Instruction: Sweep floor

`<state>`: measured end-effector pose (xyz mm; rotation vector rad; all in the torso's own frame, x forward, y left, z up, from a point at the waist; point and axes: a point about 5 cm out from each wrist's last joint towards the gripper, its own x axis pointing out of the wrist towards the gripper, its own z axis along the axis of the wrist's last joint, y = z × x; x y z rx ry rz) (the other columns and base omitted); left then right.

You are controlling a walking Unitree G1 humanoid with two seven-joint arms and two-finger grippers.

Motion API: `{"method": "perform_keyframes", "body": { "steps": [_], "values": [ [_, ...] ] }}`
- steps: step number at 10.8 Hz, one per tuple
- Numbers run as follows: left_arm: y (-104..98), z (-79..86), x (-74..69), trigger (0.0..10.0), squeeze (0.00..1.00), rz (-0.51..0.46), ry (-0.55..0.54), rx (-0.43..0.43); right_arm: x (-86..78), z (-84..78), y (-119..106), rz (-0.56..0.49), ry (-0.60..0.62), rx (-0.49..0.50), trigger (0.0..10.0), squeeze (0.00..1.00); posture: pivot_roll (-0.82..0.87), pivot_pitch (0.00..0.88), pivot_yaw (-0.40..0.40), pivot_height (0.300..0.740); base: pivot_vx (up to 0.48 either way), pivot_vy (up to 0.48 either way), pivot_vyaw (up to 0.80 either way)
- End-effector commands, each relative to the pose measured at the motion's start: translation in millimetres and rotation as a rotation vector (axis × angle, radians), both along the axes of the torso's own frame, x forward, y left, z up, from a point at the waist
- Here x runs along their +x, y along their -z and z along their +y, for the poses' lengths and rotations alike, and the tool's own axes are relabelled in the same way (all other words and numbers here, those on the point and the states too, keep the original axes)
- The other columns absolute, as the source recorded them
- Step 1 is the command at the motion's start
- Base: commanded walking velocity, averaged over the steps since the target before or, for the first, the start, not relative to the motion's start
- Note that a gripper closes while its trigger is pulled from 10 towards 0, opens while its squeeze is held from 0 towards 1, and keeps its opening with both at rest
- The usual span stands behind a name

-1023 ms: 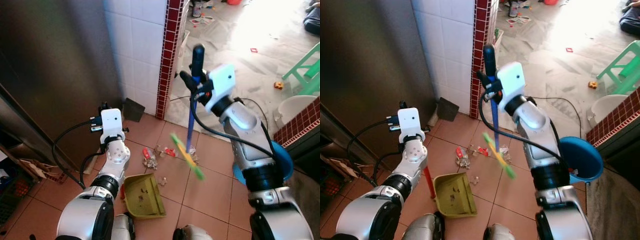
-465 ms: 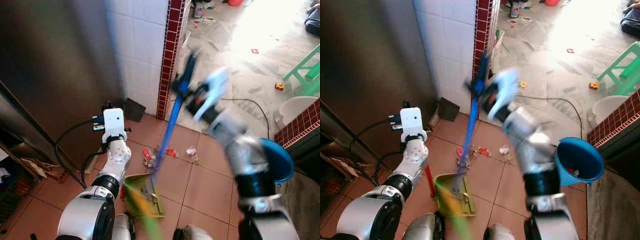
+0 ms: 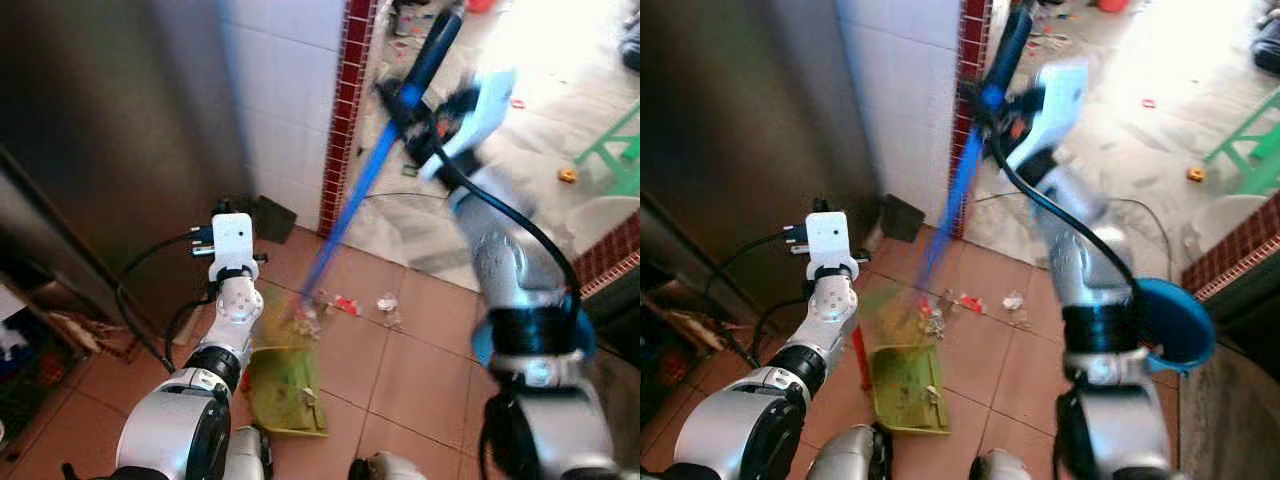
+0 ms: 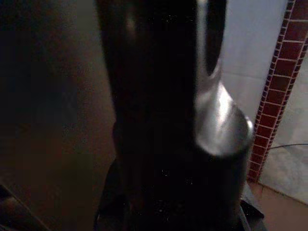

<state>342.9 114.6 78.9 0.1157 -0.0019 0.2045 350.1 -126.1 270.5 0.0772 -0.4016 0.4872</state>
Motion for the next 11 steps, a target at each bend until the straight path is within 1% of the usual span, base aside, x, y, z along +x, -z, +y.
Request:
{"method": "perform_keyframes", "body": {
  "steps": [1, 2, 3, 4, 5, 6, 7, 8, 9, 10, 11],
  "values": [
    [8.7, -7.7, -2.3, 10.0, 0.00, 0.067, 0.046, -0.033, 0.1, -12.5, -20.7, -0.110, 0.109, -0.007, 10.0, 0.00, -0.08, 0.057, -0.017, 0.740, 0.000, 0.000, 0.00],
    [12.9, -20.1, -3.8, 10.0, 0.00, 0.106, 0.148, -0.128, 2.8, -23.0, -15.0, -0.114, 0.212, -0.051, 10.0, 0.00, -0.08, 0.057, -0.017, 0.740, 0.000, 0.000, 0.00],
    [15.2, -29.9, -5.5, 10.0, 0.00, 0.129, 0.226, -0.167, 4.5, -28.6, -9.3, -0.112, 0.261, -0.075, 10.0, 0.00, -0.08, 0.059, -0.015, 0.740, 0.000, 0.000, 0.00],
    [18.0, -38.3, -7.2, 10.0, 0.00, 0.160, 0.296, -0.224, 4.8, -33.2, -2.4, -0.112, 0.322, -0.125, 10.0, 0.00, -0.08, 0.060, -0.013, 0.740, 0.000, 0.000, 0.00],
    [17.7, -37.8, -7.2, 10.0, 0.00, 0.155, 0.305, -0.215, 4.8, -37.5, 12.5, -0.076, 0.408, -0.176, 10.0, 0.00, -0.08, 0.063, -0.010, 0.740, 0.000, 0.000, 0.00],
    [17.9, -36.7, -7.2, 10.0, 0.00, 0.156, 0.308, -0.227, 1.9, -36.8, 26.2, -0.042, 0.426, -0.190, 10.0, 0.00, -0.08, 0.065, -0.009, 0.740, 0.000, 0.000, 0.00],
    [16.6, -34.2, -6.8, 10.0, 0.00, 0.140, 0.301, -0.213, -1.0, -35.5, 40.7, 0.003, 0.443, -0.190, 10.0, 0.00, -0.08, 0.069, -0.008, 0.740, 0.000, 0.000, 0.00],
    [17.1, -33.3, -6.7, 10.0, 0.00, 0.144, 0.301, -0.213, -2.8, -35.1, 51.1, 0.025, 0.452, -0.210, 10.0, 0.00, -0.08, 0.069, -0.007, 0.740, 0.000, 0.000, 0.00],
    [16.9, -31.9, -6.5, 10.0, 0.00, 0.141, 0.294, -0.206, -2.7, -36.8, 55.4, 0.032, 0.476, -0.247, 10.0, 0.00, -0.07, 0.070, -0.005, 0.740, 0.000, 0.000, 0.00],
    [15.3, -29.6, -6.1, 10.0, 0.00, 0.123, 0.285, -0.181, -1.6, -44.1, 60.6, 0.050, 0.527, -0.298, 10.0, 0.00, -0.07, 0.071, -0.005, 0.740, 0.000, 0.000, 0.00],
    [13.9, -28.2, -5.9, 10.0, 0.00, 0.108, 0.279, -0.164, -1.2, -50.6, 69.7, 0.101, 0.565, -0.331, 10.0, 0.00, -0.07, 0.072, -0.004, 0.740, 0.000, 0.000, 0.00]
  ]
}}
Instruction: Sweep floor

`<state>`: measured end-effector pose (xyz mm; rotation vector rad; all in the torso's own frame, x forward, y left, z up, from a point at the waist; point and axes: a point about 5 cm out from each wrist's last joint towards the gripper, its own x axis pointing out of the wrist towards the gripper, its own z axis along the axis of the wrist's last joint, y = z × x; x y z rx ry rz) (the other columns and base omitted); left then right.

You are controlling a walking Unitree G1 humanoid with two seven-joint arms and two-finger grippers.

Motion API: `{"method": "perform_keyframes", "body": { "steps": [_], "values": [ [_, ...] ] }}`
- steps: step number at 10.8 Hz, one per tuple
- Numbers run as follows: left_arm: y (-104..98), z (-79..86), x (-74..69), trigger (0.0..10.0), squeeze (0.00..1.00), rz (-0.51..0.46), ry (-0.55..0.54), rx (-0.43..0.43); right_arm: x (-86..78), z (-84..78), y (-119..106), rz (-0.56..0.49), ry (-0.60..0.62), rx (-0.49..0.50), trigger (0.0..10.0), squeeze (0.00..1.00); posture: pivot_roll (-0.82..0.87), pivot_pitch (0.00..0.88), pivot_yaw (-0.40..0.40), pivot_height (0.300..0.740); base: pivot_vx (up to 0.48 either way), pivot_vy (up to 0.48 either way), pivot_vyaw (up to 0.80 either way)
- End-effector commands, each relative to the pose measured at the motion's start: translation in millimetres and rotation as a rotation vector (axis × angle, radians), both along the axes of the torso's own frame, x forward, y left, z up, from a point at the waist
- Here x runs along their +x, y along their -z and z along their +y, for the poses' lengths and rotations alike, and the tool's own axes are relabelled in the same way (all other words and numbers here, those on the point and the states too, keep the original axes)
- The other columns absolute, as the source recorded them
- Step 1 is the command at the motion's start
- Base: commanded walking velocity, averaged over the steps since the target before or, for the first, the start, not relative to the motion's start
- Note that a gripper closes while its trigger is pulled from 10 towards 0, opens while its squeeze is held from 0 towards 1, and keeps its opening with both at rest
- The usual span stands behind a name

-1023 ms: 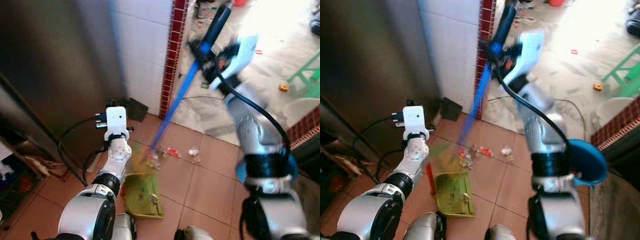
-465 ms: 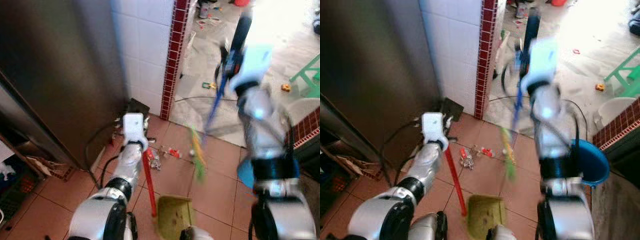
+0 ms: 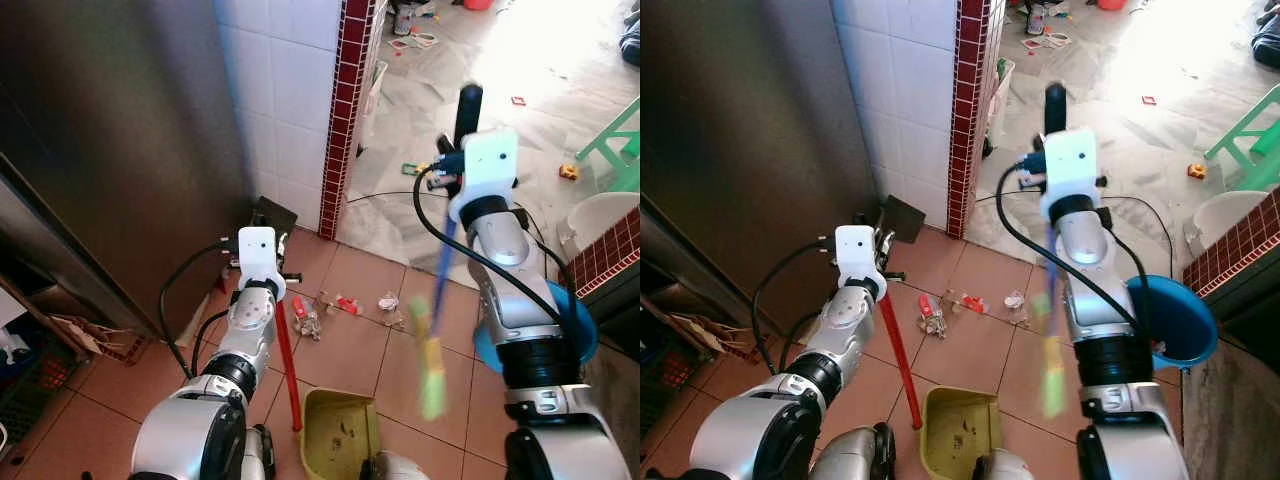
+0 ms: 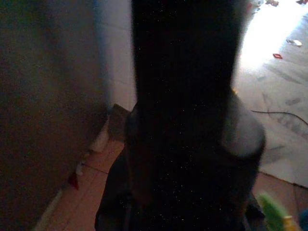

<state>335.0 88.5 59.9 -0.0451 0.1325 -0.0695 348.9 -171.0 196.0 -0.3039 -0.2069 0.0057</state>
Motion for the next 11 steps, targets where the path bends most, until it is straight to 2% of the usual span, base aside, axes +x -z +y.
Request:
{"method": "perform_keyframes", "body": {
  "steps": [1, 4, 5, 7, 8, 10, 11],
  "values": [
    [-8.6, 0.8, 2.7, 10.0, 0.00, -0.069, -0.006, 0.053, -0.1, -10.1, 6.0, 0.044, 0.058, -0.052, 10.0, 0.00, -0.07, 0.075, -0.003, 0.740, 0.000, 0.000, 0.00],
    [-16.0, 4.8, 3.2, 10.0, 0.00, -0.159, -0.032, 0.171, -1.0, -11.1, 27.1, 0.165, 0.092, -0.006, 10.0, 0.00, -0.07, 0.078, -0.006, 0.740, 0.000, 0.000, 0.00],
    [-17.8, 5.2, 3.1, 10.0, 0.00, -0.178, -0.046, 0.181, -1.2, -7.9, 29.5, 0.183, 0.085, 0.027, 10.0, 0.00, -0.07, 0.080, -0.008, 0.740, 0.000, 0.000, 0.00],
    [-17.8, 5.5, 2.2, 10.0, 0.00, -0.193, -0.076, 0.220, 1.3, 5.7, 33.5, 0.256, 0.032, 0.340, 10.0, 0.00, -0.07, 0.081, -0.014, 0.740, 0.000, 0.000, 0.00],
    [-17.5, 5.0, 2.1, 10.0, 0.00, -0.191, -0.075, 0.221, 2.5, 10.3, 30.3, 0.254, 0.000, 0.403, 10.0, 0.00, -0.07, 0.081, -0.015, 0.740, 0.000, 0.000, 0.00],
    [-16.8, 3.6, 2.2, 10.0, 0.00, -0.183, -0.069, 0.216, 6.0, 19.0, 15.6, 0.222, -0.087, 0.640, 10.0, 0.00, -0.07, 0.074, -0.018, 0.740, 0.000, 0.000, 0.00],
    [-16.4, 3.0, 2.4, 10.0, 0.00, -0.176, -0.068, 0.215, 6.7, 19.3, 3.8, 0.172, -0.121, 0.666, 10.0, 0.00, -0.08, 0.070, -0.017, 0.740, 0.000, 0.000, 0.00]
  ]
}}
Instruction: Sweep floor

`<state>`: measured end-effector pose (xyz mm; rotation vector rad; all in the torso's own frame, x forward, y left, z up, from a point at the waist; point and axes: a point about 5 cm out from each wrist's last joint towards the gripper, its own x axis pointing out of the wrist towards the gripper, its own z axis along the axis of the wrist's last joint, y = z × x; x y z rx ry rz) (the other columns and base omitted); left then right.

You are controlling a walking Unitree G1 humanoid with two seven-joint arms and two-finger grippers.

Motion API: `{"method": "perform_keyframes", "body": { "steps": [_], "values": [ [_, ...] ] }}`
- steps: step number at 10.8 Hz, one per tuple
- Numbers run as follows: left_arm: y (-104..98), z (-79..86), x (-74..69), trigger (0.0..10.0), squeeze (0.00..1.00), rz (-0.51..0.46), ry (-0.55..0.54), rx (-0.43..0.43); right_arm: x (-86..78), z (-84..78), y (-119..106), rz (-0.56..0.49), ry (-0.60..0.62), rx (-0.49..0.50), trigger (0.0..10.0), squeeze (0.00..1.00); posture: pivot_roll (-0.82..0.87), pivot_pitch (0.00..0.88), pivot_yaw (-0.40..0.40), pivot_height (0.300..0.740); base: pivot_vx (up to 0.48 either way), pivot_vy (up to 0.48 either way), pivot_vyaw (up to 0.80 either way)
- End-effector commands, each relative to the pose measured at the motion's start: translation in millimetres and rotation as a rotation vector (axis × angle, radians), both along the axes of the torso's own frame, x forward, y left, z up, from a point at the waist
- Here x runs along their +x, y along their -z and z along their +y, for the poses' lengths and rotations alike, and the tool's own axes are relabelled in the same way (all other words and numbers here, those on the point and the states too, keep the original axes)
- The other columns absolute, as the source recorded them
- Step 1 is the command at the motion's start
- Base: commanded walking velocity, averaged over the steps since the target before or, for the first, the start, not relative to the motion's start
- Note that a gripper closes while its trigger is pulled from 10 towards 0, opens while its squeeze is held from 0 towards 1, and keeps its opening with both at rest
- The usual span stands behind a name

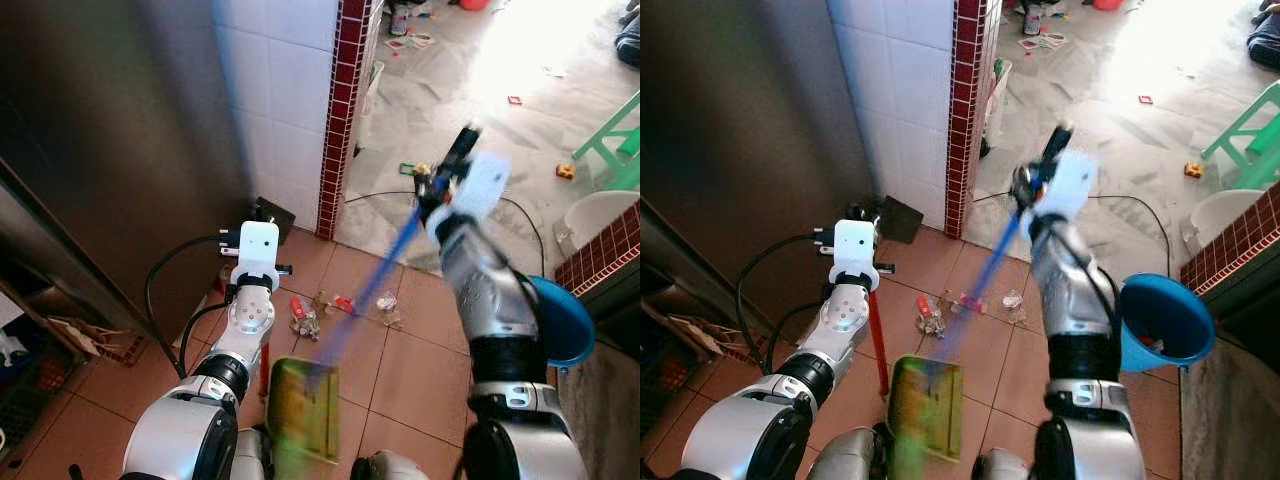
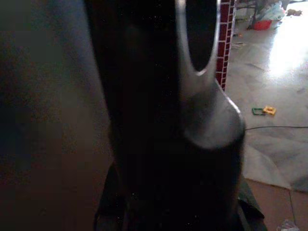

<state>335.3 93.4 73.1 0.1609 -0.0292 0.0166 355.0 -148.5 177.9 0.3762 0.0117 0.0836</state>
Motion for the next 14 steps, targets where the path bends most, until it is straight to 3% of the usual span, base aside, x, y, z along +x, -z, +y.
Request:
{"method": "perform_keyframes", "body": {
  "steps": [1, 3, 5, 7, 8, 10, 11, 13, 14],
  "values": [
    [-2.7, -2.1, 2.3, 10.0, 0.00, -0.002, 0.001, 0.014, 1.3, -2.3, -26.0, -0.099, -0.006, 0.042, 10.0, 0.00, -0.08, 0.065, -0.016, 0.740, 0.000, 0.000, 0.00],
    [-1.0, -2.1, 2.3, 10.0, 0.00, 0.017, -0.010, -0.012, 0.5, -0.9, -53.0, -0.258, -0.053, -0.068, 10.0, 0.00, -0.08, 0.055, -0.014, 0.740, 0.000, 0.000, 0.00],
    [-2.3, -1.3, 2.7, 10.0, 0.00, 0.012, 0.004, -0.064, -1.8, -4.1, -71.2, -0.395, -0.045, -0.249, 10.0, 0.00, -0.08, 0.044, -0.012, 0.740, 0.000, 0.000, 0.00],
    [-7.5, 5.0, 8.3, 10.0, 0.00, 0.015, 0.012, -0.088, -5.7, -11.7, -76.9, -0.481, 0.001, -0.406, 10.0, 0.00, -0.08, 0.026, -0.003, 0.740, 0.000, 0.000, 0.00],
    [-9.4, 8.5, 11.5, 10.0, 0.00, 0.030, -0.010, -0.064, -7.3, -14.0, -72.4, -0.481, 0.013, -0.425, 10.0, 0.00, -0.08, 0.023, 0.000, 0.740, 0.000, 0.000, 0.00],
    [-18.9, 12.3, 16.3, 10.0, 0.00, 0.010, 0.100, -0.199, -11.7, -20.1, -45.3, -0.431, 0.086, -0.465, 10.0, 0.00, -0.07, 0.008, 0.025, 0.740, 0.000, 0.000, 0.00],
    [-21.9, 10.7, 18.7, 10.0, 0.00, 0.021, 0.107, -0.198, -11.8, -24.0, -29.3, -0.378, 0.136, -0.469, 10.0, 0.00, -0.06, 0.006, 0.034, 0.740, 0.000, 0.000, 0.00],
    [-43.9, 4.5, 19.1, 10.0, 0.00, -0.062, 0.234, -0.281, -11.9, -25.6, -5.2, -0.290, 0.175, -0.431, 10.0, 0.00, -0.05, 0.009, 0.039, 0.740, 0.000, 0.000, 0.00],
    [-57.5, 10.2, 19.3, 10.0, 0.00, -0.122, 0.241, -0.284, -11.8, -26.6, -0.9, -0.272, 0.178, -0.422, 10.0, 0.00, -0.04, 0.013, 0.033, 0.740, 0.000, 0.000, -0.80]
  ]
}}
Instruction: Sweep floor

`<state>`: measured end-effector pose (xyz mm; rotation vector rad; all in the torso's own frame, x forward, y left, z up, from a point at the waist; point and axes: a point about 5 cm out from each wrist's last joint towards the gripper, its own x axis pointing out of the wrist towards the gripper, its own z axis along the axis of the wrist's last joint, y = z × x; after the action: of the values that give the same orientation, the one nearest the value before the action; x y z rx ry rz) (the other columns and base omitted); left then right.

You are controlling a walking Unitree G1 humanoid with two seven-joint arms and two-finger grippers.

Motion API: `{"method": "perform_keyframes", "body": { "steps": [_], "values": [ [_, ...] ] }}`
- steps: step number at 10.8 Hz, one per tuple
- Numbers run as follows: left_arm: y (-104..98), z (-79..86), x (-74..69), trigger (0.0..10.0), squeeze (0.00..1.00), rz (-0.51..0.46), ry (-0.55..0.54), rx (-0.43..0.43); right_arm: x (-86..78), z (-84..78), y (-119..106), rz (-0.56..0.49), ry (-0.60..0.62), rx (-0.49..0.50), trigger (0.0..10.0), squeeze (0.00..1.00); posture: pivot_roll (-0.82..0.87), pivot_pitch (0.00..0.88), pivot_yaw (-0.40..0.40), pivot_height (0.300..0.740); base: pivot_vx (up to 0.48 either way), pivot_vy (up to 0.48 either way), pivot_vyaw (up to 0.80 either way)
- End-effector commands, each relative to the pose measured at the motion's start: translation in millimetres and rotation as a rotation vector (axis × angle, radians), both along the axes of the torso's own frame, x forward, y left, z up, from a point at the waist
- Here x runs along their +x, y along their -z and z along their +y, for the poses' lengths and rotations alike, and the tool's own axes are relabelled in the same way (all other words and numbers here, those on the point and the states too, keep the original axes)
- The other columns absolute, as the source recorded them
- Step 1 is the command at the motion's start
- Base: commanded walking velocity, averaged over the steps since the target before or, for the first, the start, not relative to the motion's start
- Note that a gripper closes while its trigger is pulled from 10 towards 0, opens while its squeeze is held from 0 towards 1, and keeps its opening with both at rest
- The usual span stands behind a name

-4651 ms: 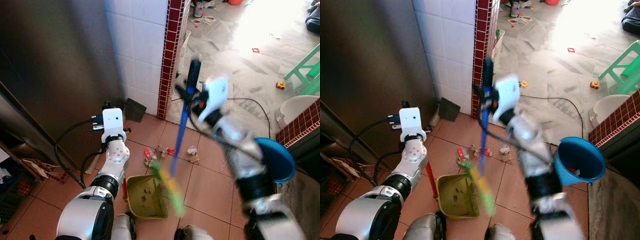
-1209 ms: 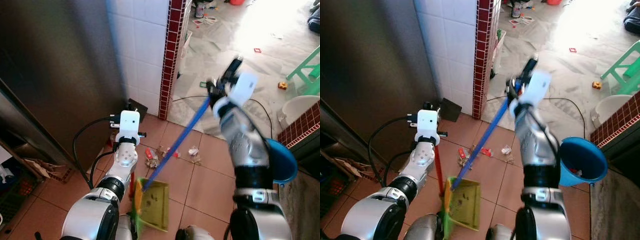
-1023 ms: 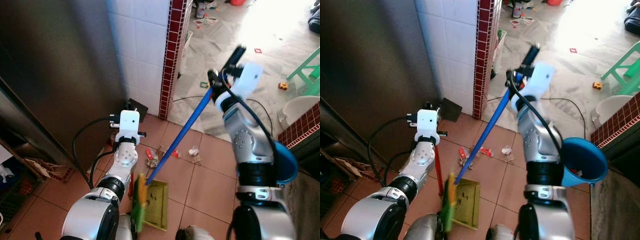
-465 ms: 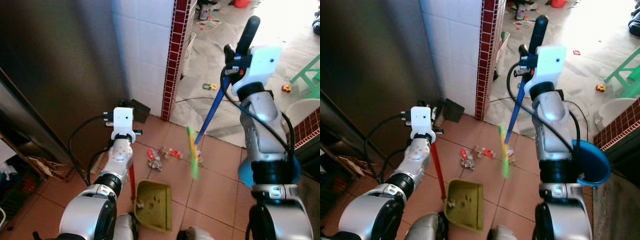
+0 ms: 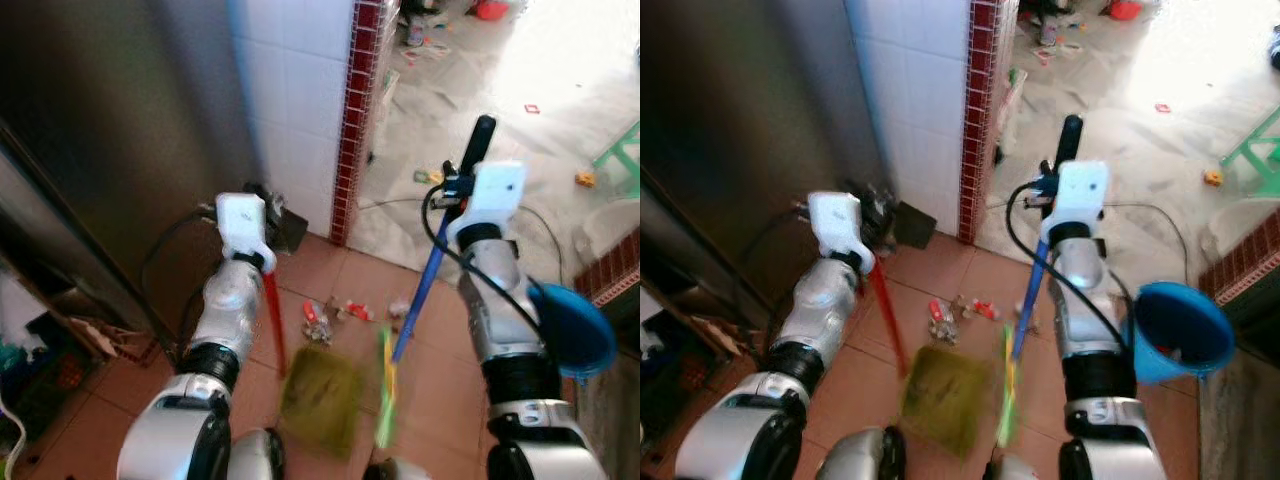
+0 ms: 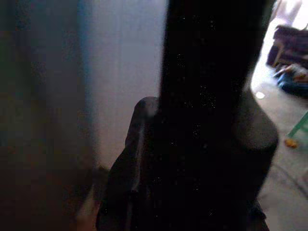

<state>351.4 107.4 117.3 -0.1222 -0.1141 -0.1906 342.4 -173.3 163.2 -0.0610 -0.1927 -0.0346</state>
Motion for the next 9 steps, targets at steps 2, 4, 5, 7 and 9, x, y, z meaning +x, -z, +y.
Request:
{"method": "perform_keyframes", "body": {
  "steps": [2, 4, 5, 7, 9],
  "values": [
    [-27.2, 1.3, 1.7, 10.0, 0.00, -0.094, 0.026, -0.031, 1.7, -4.1, -13.6, -0.073, 0.024, -0.007, 10.0, 0.00, -0.03, 0.020, 0.026, 0.740, 0.000, 0.000, -0.80],
    [-20.3, 3.2, -6.1, 10.0, 0.00, -0.052, 0.022, -0.041, 0.4, -11.5, -3.8, -0.049, 0.090, -0.036, 10.0, 0.00, -0.02, 0.003, 0.000, 0.740, 0.000, 0.000, -0.80],
    [-15.3, 5.0, -8.2, 10.0, 0.00, -0.026, 0.013, -0.023, 0.3, -10.8, 0.1, -0.039, 0.108, -0.070, 10.0, 0.00, -0.02, 0.000, -0.018, 0.740, 0.000, 0.000, -0.80],
    [-23.0, 14.9, -19.9, 10.0, 0.00, -0.028, 0.045, 0.066, 1.1, -7.6, 5.9, 0.030, 0.083, -0.090, 10.0, 0.00, -0.02, 0.000, -0.050, 0.740, 0.000, 0.000, -0.75],
    [-19.5, 29.4, -32.0, 10.0, 0.00, 0.007, 0.073, 0.068, 2.8, -3.8, 18.6, 0.104, 0.030, -0.054, 10.0, 0.00, -0.02, 0.009, 0.011, 0.740, 0.000, 0.000, -0.23]
  ]
}}
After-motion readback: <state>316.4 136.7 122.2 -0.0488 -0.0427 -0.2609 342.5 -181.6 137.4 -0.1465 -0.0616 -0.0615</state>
